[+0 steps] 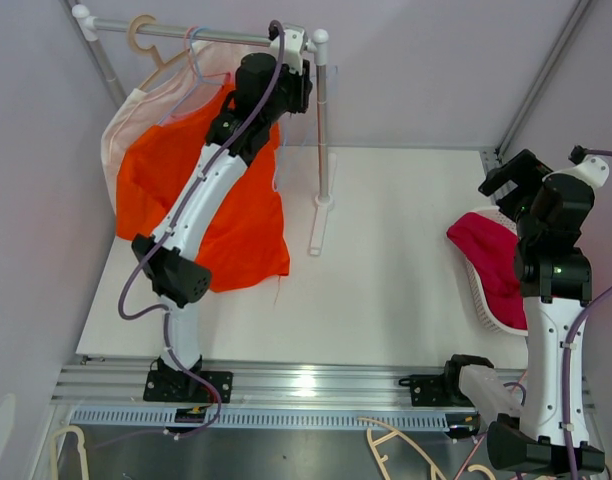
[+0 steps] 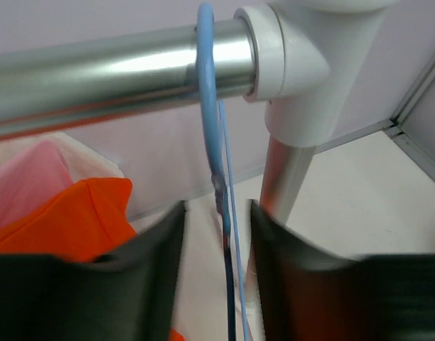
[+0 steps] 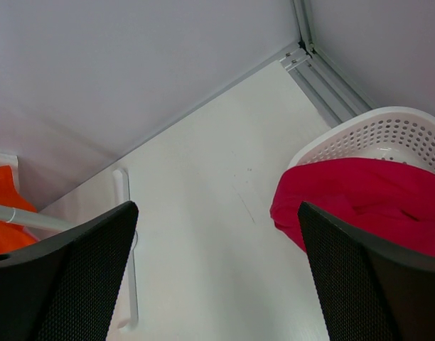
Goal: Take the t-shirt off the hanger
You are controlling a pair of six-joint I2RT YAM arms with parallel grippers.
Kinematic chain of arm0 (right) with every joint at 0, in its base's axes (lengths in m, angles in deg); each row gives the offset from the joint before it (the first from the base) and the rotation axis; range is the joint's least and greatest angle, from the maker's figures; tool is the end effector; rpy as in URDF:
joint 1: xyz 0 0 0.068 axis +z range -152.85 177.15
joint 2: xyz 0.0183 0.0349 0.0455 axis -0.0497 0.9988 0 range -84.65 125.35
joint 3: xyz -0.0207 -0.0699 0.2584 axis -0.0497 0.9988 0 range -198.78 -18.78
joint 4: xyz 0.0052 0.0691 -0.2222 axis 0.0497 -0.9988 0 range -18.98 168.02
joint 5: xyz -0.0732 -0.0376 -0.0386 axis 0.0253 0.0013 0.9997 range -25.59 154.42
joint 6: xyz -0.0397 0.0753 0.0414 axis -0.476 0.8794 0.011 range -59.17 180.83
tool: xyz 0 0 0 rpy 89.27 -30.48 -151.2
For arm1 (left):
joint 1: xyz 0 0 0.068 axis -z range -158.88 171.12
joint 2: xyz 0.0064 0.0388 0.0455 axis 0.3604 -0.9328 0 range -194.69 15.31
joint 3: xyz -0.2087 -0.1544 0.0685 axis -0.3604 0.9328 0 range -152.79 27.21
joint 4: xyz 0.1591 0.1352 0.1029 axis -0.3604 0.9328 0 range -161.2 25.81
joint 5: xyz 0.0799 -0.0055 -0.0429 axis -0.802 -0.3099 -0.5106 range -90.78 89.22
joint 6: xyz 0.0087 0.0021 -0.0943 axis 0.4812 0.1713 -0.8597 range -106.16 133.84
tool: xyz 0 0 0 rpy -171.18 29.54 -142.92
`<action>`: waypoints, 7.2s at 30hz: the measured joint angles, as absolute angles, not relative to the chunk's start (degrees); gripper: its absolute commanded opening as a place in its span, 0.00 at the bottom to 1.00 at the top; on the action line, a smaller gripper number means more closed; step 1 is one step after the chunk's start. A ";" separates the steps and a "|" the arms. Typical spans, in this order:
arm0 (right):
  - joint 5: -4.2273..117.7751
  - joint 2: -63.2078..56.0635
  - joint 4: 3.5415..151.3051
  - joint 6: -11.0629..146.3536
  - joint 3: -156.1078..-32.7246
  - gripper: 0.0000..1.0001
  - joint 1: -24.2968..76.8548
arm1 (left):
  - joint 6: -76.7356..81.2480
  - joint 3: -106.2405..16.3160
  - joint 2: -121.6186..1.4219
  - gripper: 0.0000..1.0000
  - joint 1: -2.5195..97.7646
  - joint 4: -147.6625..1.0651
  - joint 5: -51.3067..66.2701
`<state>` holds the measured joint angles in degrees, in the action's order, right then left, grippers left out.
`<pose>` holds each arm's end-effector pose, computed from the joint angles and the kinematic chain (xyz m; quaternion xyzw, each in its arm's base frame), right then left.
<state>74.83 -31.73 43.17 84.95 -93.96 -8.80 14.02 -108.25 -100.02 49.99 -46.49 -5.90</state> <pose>0.1907 -0.0354 0.4227 0.2565 0.7359 0.0284 0.6260 0.4153 -0.2203 0.4654 0.1547 0.7182 -0.1360 0.6647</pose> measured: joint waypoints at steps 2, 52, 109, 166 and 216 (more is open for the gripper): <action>74.44 -31.75 43.15 85.21 -93.67 1.00 -8.43 | 13.67 -105.24 -97.18 0.61 49.99 -46.18 -5.23; 69.21 -30.22 44.41 83.66 -92.71 1.00 -7.08 | -2.76 -104.08 -94.47 0.52 19.45 -38.92 22.51; 66.02 -30.72 45.31 84.53 -91.49 0.99 -6.92 | -2.31 -104.93 -92.61 0.49 22.88 -33.26 12.30; 68.45 -6.46 91.17 62.68 -78.83 0.99 71.04 | -16.08 -80.80 -59.74 0.00 53.81 -23.67 -23.15; 98.70 -15.97 55.36 81.61 -93.54 0.00 43.48 | -5.93 -48.63 -0.24 0.01 51.23 -13.35 8.43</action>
<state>98.70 -15.97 55.36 81.61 -93.54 43.48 -5.93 -48.63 -0.24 51.23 -13.35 8.43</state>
